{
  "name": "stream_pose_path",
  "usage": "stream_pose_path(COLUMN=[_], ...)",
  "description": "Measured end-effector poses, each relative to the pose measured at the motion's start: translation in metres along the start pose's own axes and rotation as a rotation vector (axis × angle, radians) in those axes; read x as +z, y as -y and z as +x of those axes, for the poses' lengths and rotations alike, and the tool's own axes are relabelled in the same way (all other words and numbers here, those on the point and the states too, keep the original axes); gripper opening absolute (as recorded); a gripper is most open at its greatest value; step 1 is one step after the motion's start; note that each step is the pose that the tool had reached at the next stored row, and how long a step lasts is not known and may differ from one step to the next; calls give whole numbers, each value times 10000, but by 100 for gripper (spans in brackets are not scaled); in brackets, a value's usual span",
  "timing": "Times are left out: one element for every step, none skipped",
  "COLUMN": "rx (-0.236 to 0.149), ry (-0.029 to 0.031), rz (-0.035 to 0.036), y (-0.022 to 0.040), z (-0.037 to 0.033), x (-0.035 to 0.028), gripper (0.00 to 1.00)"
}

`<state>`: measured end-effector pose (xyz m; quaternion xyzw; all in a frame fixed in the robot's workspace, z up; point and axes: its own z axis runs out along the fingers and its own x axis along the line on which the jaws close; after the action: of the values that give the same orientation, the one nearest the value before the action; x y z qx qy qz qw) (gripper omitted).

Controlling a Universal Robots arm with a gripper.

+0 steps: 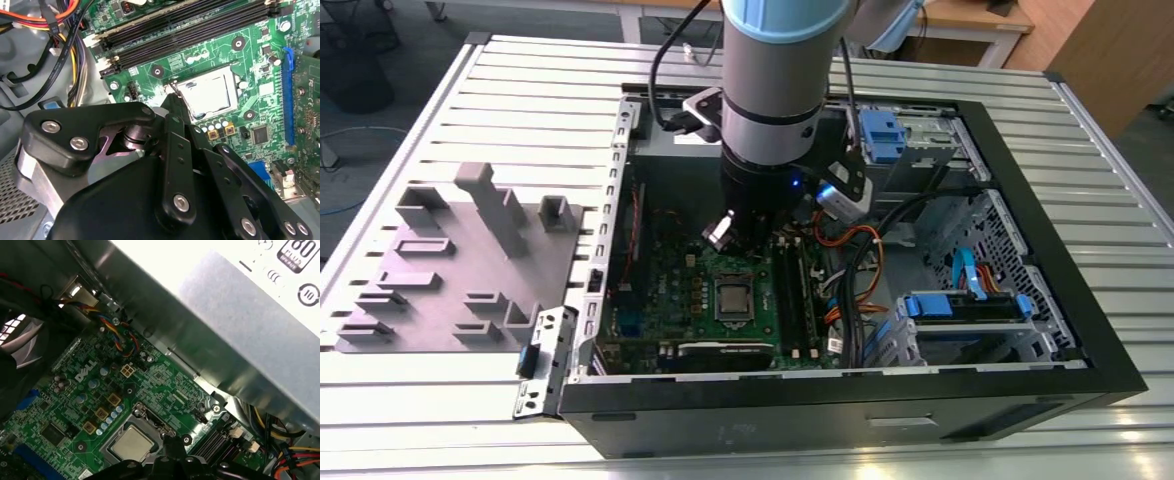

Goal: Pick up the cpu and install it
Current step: 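Install the first cpu locking lever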

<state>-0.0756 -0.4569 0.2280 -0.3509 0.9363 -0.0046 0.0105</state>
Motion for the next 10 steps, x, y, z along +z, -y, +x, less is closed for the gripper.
stream_pose_path(rx=[0, 0, 0, 0, 0, 0, 0, 1, 1, 0], ry=[0, 0, 0, 0, -1, 0, 0, 0, 1, 2], rz=[0, 0, 0, 0, 0, 0, 0, 0, 0, 0], y=[7, 15, 24, 33, 42, 52, 62, 74, 77, 77], z=[6, 13, 21, 29, 37, 46, 55, 66, 69, 68], x=[3, 6, 10, 15, 21, 29, 36, 42, 45, 45], gripper=[11, 11, 11, 11, 11, 11, 11, 11, 11, 11])
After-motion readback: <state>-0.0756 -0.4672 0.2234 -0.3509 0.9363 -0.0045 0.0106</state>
